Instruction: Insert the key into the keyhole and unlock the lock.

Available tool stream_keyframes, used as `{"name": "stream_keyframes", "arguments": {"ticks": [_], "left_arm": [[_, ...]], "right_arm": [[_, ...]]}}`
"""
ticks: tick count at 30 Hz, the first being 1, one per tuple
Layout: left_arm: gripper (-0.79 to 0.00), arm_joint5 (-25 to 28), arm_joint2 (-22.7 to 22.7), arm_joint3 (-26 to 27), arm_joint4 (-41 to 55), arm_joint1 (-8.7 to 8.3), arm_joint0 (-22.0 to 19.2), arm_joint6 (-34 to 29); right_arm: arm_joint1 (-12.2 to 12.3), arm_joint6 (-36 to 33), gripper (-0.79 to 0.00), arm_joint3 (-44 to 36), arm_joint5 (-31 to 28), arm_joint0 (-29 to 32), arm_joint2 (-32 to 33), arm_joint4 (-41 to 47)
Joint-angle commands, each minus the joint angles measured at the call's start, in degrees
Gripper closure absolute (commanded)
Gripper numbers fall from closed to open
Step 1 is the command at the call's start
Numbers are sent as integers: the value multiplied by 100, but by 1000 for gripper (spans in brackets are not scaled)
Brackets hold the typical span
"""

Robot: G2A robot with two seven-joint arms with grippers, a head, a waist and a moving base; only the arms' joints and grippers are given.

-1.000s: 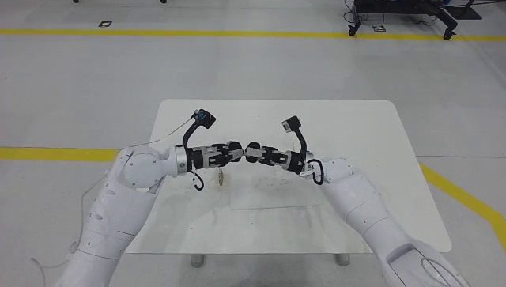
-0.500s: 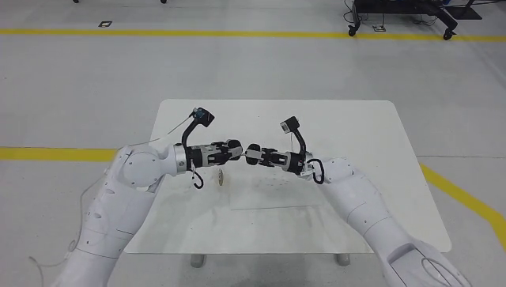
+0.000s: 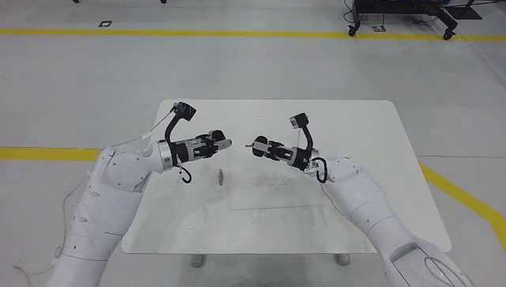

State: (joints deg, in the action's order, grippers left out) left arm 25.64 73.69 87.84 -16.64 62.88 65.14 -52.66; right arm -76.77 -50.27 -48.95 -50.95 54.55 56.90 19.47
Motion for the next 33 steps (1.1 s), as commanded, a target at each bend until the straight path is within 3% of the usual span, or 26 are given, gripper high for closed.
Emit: {"name": "stream_keyframes", "arguments": {"ticks": [1,7,10,13,19,20,21,24,26,33], "left_arm": [[-536,-115,190,550,-815,-73,351,101],[-594,-589,483,2003,-2734,-228,1559,119],[-696,-733,341,2266,-3505,-256,1891,66],[-671,-804,124,2290,-3964,-260,2028,34],[-548,-1017,-313,2097,-4435,-227,1974,-86],[-548,-1073,-388,2035,-4427,-214,1931,-108],[-613,-1146,-453,1964,-4349,-197,1887,-106],[-511,-1359,-620,1728,-4292,-151,1677,-81],[-382,-1450,-744,1540,-4169,-113,1536,-36],[-299,-1826,-1191,933,-4249,16,1029,117]], "right_arm": [[24,92,0,-5,-45,22,64,-49],[94,557,0,-7,-108,71,247,-493],[111,819,0,-83,-111,120,279,-782],[129,1018,0,-164,-141,173,322,-945],[159,1217,0,-291,-128,267,380,-1051],[159,1217,0,-291,-128,267,380,-1051],[159,1217,0,-291,-128,267,380,-1051],[159,1217,0,-291,-128,267,380,-1051],[159,1217,0,-291,-128,267,380,-1051],[159,1217,0,-291,-128,267,380,-1051]]}}
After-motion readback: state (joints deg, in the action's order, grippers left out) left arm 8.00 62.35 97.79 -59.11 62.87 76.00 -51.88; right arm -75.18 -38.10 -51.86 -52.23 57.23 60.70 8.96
